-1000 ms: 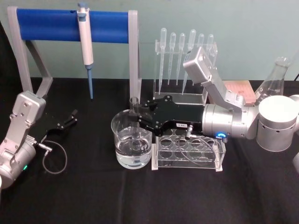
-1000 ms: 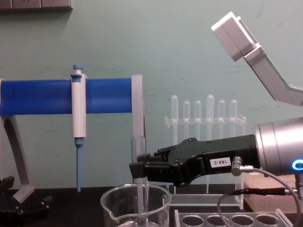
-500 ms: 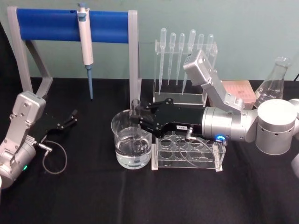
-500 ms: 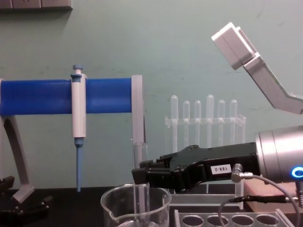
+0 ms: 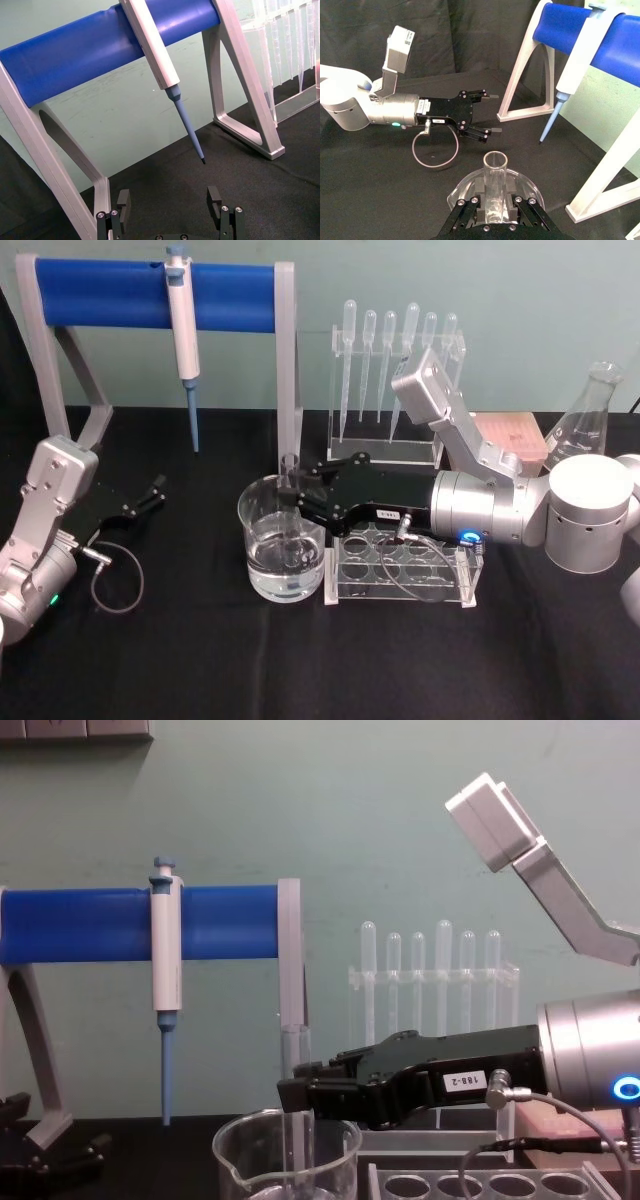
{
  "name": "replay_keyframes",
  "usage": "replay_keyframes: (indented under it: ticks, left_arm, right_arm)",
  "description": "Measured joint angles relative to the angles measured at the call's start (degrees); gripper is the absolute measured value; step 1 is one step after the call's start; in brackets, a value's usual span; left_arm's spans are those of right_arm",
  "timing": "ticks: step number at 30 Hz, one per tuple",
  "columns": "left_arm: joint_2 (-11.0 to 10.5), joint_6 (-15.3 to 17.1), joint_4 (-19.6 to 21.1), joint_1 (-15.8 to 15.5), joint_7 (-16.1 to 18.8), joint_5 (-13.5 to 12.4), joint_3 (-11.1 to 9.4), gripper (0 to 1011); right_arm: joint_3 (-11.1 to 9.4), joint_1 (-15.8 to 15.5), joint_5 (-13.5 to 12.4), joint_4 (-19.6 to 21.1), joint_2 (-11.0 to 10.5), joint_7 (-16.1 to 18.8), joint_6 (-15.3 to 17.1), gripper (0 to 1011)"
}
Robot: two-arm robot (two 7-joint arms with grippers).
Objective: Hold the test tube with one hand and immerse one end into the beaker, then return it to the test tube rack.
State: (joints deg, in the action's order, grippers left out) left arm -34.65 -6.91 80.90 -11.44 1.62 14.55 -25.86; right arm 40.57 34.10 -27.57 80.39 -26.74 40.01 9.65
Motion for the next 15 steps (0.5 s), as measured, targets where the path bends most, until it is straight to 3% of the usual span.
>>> replay_keyframes:
  ticks: [15]
  left_arm:
    - [0.0,0.0,0.0,0.0,0.0,0.0,0.0,1000]
  right_arm:
    - [0.1,0.0,0.0,0.1,0.0,0.0,0.0,234]
